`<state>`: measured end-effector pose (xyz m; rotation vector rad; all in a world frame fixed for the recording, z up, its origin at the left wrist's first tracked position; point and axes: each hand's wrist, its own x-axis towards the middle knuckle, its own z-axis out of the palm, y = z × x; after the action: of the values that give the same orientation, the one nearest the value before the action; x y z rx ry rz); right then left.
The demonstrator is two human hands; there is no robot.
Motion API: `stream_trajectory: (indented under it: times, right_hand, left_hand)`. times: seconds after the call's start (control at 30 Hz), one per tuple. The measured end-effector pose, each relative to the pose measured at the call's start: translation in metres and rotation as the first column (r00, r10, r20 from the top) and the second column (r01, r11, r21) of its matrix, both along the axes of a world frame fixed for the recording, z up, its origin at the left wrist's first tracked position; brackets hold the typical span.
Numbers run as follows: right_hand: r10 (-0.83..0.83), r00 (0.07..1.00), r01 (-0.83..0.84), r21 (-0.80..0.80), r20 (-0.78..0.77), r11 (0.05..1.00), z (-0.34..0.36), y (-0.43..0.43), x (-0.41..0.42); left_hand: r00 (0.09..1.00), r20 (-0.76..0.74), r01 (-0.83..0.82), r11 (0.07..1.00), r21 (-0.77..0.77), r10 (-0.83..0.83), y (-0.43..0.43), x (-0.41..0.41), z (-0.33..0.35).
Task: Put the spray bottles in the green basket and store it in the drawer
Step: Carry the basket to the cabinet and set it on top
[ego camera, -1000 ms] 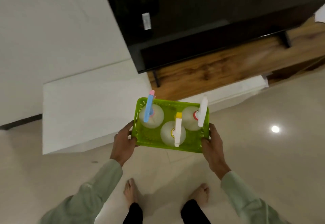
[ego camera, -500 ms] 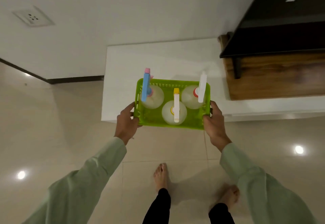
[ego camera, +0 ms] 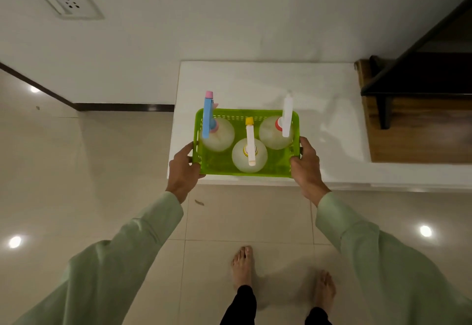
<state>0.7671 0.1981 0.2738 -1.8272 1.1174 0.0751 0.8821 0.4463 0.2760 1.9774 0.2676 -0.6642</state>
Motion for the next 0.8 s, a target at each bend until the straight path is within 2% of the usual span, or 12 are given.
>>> stream_trajectory:
  times: [0.4,0.67,0.8]
  right_hand:
    - [-0.005,1.000,0.005,-0.007,-0.012,1.000,-0.015,0.004,0.001]
    - [-0.064,0.987,0.043,0.139,0.151,0.989,-0.020,0.002,-0.021]
    - [-0.103,0.973,0.084,0.098,0.208,0.992,-0.018,0.008,-0.041]
  left_hand:
    - [1.000,-0.009,0.011,1.000,-0.018,-0.011,0.002,-0.001,-0.016]
    - [0.996,0.075,0.051,0.998,0.023,-0.053,0.007,-0.027,-0.011]
    - [0.984,0.176,0.014,0.999,0.050,-0.023,0.006,-0.048,-0.003]
